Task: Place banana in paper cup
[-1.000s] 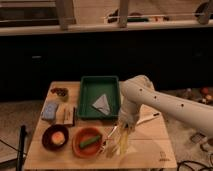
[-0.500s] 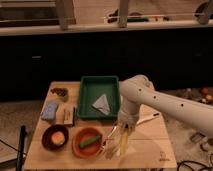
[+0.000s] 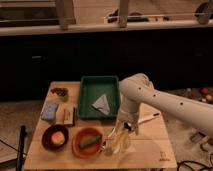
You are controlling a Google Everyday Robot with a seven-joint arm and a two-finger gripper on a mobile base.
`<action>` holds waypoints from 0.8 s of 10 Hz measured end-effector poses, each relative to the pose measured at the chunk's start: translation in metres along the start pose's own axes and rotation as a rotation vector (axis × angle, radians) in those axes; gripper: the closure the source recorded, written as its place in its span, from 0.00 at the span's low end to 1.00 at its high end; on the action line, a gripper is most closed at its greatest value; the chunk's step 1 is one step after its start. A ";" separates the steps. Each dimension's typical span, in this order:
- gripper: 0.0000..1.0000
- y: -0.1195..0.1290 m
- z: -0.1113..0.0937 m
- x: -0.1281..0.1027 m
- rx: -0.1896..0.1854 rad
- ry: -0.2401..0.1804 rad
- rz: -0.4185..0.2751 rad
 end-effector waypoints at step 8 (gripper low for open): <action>0.22 0.004 -0.010 0.011 0.020 0.019 0.018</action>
